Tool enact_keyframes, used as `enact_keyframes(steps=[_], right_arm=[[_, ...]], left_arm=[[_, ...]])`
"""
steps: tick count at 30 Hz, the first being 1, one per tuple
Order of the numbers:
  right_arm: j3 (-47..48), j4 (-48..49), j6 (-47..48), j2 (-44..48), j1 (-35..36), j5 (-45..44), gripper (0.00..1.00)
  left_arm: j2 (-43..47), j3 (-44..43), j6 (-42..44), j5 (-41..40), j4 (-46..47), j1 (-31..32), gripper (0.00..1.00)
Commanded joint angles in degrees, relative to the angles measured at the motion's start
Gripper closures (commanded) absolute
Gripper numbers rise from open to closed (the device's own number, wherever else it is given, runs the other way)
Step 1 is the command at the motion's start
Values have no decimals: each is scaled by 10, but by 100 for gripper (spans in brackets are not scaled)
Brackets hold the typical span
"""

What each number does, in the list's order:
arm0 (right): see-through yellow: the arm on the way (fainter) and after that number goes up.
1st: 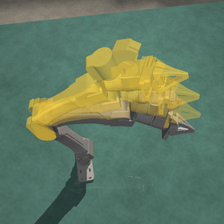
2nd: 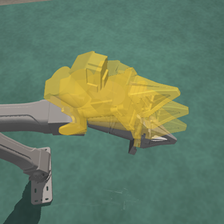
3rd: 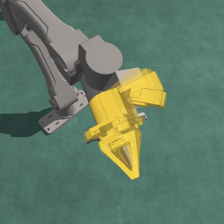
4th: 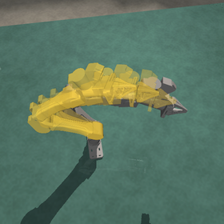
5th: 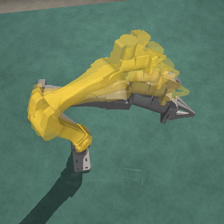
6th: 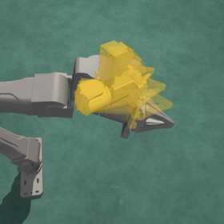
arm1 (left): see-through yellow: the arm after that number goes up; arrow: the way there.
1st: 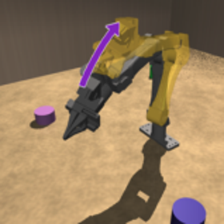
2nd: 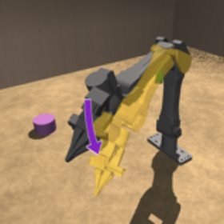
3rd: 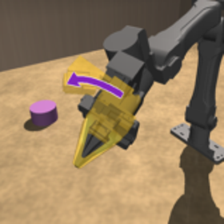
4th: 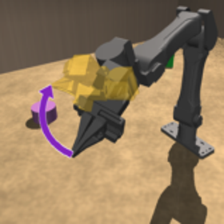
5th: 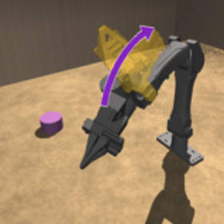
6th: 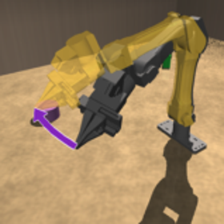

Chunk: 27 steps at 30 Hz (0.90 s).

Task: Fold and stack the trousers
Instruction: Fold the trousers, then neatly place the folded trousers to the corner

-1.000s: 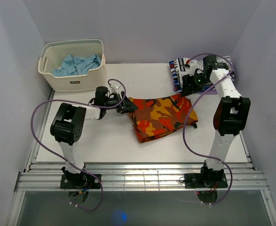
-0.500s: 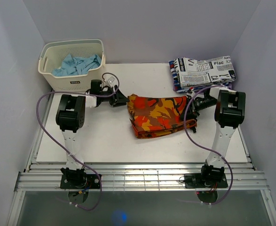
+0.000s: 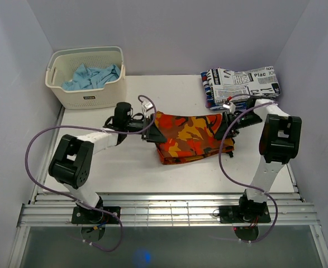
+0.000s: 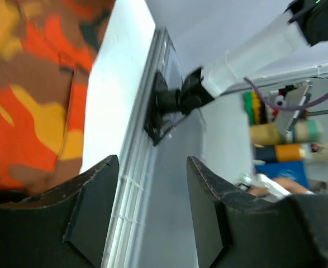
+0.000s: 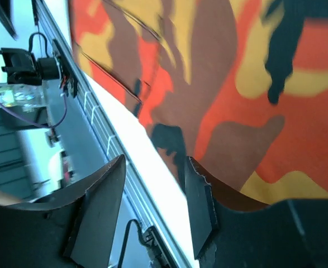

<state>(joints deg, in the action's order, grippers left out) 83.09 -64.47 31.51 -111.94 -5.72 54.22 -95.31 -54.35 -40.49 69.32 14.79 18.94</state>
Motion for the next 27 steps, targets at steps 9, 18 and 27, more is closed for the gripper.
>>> enact_keyframes(steps=[9,18,27], right_arm=[[-34,67,-60,-99,-18,-117,50],[18,41,-100,71,-46,-186,23],[-90,105,-176,50,-69,-309,14]], left_arm=[[-202,38,-22,-114,-11,-19,43],[-17,-115,292,-228,-245,42,22],[-55,-247,445,-391,-325,150,18]])
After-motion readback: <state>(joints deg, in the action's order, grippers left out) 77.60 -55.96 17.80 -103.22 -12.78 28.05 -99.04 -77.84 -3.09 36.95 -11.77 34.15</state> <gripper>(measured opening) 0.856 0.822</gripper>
